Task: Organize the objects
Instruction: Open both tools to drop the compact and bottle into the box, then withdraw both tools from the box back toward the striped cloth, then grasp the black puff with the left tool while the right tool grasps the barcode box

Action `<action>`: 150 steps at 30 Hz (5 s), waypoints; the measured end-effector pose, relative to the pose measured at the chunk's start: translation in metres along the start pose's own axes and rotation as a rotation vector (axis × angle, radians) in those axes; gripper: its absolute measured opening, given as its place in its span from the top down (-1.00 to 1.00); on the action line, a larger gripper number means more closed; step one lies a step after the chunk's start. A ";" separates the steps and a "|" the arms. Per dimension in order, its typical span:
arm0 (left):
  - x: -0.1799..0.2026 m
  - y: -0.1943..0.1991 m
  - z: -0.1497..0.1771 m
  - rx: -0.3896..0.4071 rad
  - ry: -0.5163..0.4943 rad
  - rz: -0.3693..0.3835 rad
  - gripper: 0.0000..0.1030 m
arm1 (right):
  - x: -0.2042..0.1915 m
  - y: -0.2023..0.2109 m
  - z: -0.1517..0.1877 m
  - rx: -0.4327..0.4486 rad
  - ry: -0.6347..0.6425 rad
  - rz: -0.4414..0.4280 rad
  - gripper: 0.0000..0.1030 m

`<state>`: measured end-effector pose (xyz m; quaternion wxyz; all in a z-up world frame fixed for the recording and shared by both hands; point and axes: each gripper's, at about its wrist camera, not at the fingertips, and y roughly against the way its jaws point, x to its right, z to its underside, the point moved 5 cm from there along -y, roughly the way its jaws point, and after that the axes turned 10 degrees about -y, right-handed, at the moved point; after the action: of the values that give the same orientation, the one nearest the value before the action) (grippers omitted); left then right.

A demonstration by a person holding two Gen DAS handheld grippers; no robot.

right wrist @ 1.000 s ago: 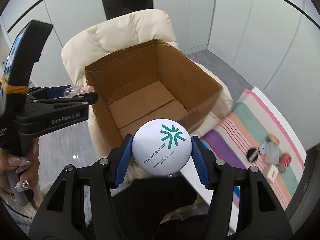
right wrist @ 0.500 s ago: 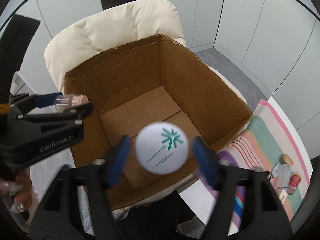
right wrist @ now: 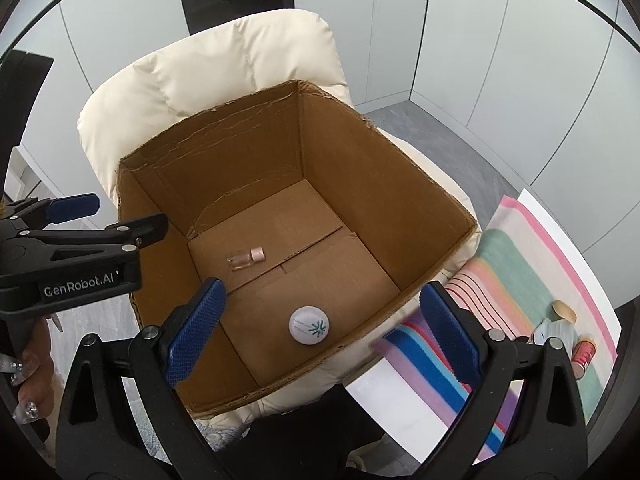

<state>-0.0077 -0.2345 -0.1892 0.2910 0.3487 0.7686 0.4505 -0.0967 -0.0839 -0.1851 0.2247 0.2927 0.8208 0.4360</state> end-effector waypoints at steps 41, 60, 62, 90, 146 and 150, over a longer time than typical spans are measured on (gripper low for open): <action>0.059 0.082 0.100 0.028 -0.195 0.124 -0.73 | 0.066 0.114 0.125 -0.007 -0.214 0.043 -0.93; 0.112 0.080 0.094 0.043 -0.277 0.174 -0.72 | 0.139 0.136 0.153 0.042 -0.393 0.129 -0.93; 0.121 0.082 0.092 0.053 -0.294 0.180 -0.73 | 0.148 0.138 0.158 0.043 -0.406 0.143 -0.93; 0.293 0.096 0.100 0.075 -0.590 0.301 -0.72 | 0.292 0.189 0.260 0.070 -0.737 0.321 -0.93; 0.508 -0.160 0.030 -0.060 -0.677 0.346 -0.53 | 0.432 -0.071 0.200 -0.021 -0.623 0.388 -0.04; 0.514 -0.147 0.031 -0.027 -0.718 0.367 0.11 | 0.437 -0.066 0.203 -0.032 -0.648 0.376 -0.03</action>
<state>-0.3258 0.1396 -0.4022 0.4603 0.6117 0.5370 0.3543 -0.3062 0.3010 -0.3960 0.3932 0.5575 0.6323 0.3671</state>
